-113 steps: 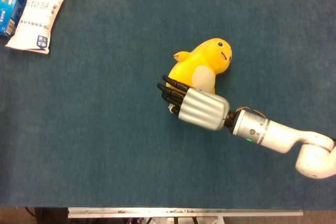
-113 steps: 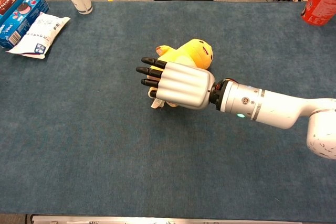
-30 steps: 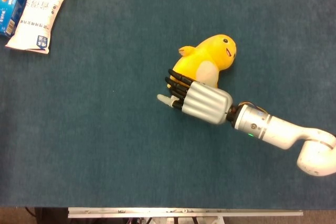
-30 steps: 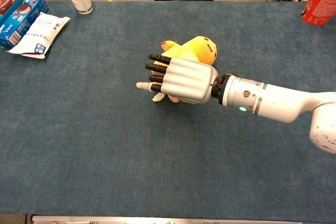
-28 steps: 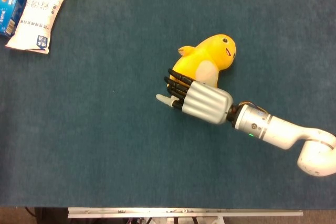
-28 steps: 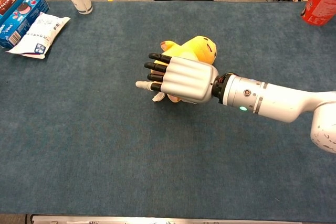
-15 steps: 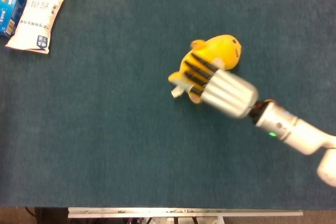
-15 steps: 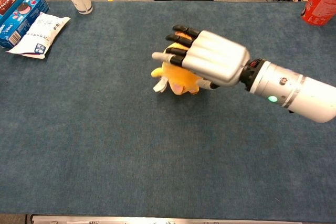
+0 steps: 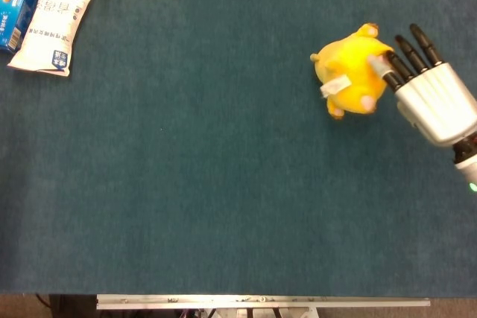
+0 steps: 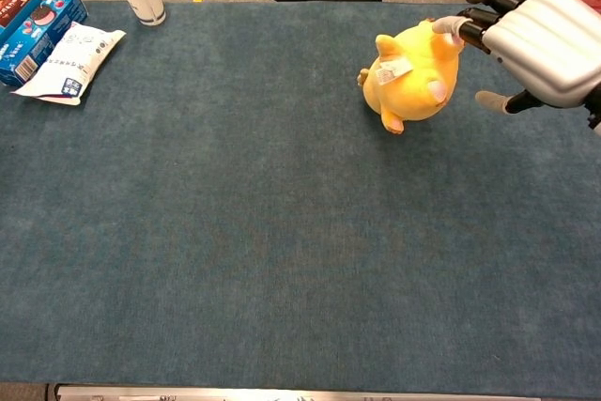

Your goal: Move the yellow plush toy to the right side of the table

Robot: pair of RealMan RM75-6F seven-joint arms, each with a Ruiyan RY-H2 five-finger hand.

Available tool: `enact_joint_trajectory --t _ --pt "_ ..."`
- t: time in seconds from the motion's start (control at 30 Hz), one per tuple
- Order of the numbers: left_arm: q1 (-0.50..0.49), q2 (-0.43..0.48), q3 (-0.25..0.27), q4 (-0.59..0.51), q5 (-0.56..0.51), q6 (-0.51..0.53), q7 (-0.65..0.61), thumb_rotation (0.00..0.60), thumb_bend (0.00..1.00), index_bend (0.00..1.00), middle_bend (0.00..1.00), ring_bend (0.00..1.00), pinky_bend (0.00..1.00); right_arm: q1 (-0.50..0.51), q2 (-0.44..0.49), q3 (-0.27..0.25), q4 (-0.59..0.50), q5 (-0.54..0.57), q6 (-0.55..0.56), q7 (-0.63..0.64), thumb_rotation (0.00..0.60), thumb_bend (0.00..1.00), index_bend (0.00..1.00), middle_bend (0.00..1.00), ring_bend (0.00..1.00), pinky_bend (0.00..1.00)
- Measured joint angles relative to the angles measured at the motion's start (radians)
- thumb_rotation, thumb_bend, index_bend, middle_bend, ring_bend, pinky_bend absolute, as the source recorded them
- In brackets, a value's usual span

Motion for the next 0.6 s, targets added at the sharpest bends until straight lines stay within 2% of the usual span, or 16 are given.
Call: enact_joint_trajectory --t 0.17,0.3,0.43,0.6 --pt "0.000 -0.001 -0.003 -0.007 -0.007 0.003 0.009 0.600 0.39 0.45 0.43 0.33 0.42 -0.009 0.021 -0.008 -0.003 -0.032 0.005 0.090 0.600 0.19 0.19 0.28 0.13 0.02" --pt "0.000 0.004 -0.005 -0.014 -0.010 0.006 0.016 0.600 0.39 0.45 0.43 0.33 0.41 -0.022 0.032 -0.012 -0.011 -0.110 0.052 0.152 0.600 0.19 0.19 0.28 0.13 0.02" --pt "0.001 0.009 -0.008 -0.020 -0.011 0.013 0.017 0.600 0.39 0.45 0.43 0.33 0.42 -0.037 0.049 -0.007 -0.043 -0.169 0.105 0.156 0.600 0.19 0.19 0.28 0.13 0.02" --pt "0.004 0.013 -0.005 -0.022 -0.014 0.012 0.018 0.600 0.39 0.45 0.43 0.33 0.42 -0.060 0.072 0.003 -0.071 -0.164 0.118 0.098 0.600 0.19 0.19 0.28 0.13 0.02"
